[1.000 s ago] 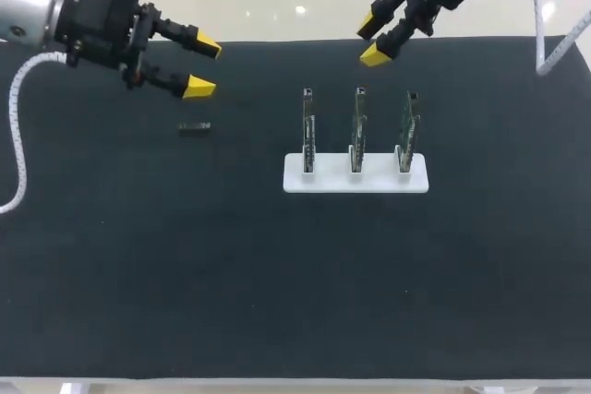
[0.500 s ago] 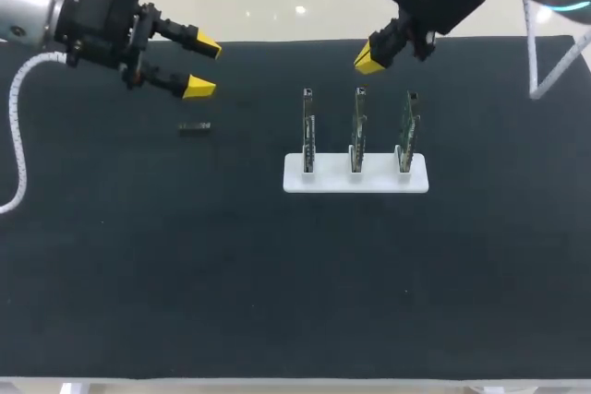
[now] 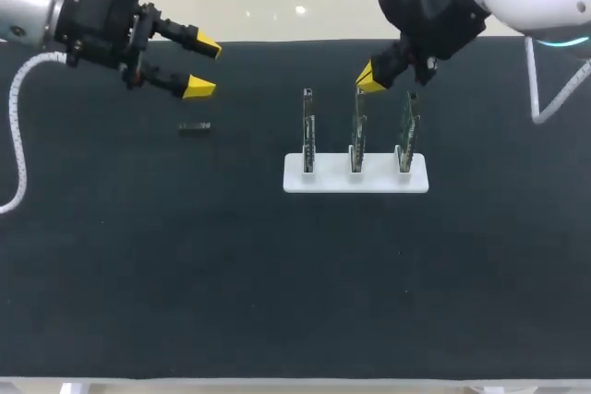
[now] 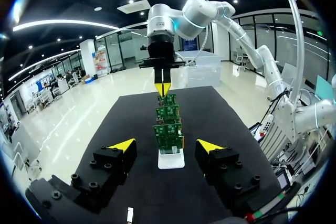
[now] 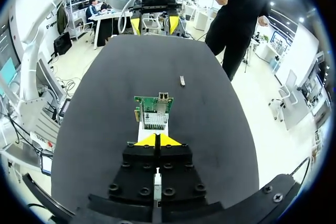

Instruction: Pick up the optical module with the left hand, and insert it into the network port with the right hand.

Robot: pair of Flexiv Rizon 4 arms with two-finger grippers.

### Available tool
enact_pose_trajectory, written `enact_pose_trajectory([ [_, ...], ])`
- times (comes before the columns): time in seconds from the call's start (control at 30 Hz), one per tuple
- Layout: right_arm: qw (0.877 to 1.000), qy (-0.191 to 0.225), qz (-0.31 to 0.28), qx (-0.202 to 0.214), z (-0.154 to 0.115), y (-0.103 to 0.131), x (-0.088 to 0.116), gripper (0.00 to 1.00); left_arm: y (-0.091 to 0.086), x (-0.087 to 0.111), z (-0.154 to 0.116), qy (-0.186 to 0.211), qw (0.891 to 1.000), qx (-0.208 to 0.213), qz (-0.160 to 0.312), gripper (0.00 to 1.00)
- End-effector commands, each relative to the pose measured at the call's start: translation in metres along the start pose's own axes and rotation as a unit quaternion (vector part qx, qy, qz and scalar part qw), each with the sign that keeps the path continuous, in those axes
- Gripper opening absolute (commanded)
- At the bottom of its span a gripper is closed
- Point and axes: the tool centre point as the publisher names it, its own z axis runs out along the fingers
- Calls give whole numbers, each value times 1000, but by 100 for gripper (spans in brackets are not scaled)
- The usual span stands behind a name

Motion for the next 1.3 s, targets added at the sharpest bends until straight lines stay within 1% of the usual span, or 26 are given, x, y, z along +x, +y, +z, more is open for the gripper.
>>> enact_pose_trajectory([
  [0.03,1000,-6,-2,2,4,0,4,0,0,0,0,2,1000,0,0,100],
  [0.3,1000,-15,-4,4,9,2,7,0,0,0,0,2,1000,0,0,100],
  [0.67,1000,-17,-6,10,12,3,9,0,0,0,0,2,1000,0,0,100],
  [1.0,1000,0,-8,5,1,-1,-4,0,0,0,0,2,1000,0,0,100],
  [1.2,1000,0,-8,2,0,-2,-6,0,0,0,0,2,1000,0,0,100],
  [1.3,1000,-4,-7,2,3,-1,-4,0,0,0,0,2,1000,0,0,100],
])
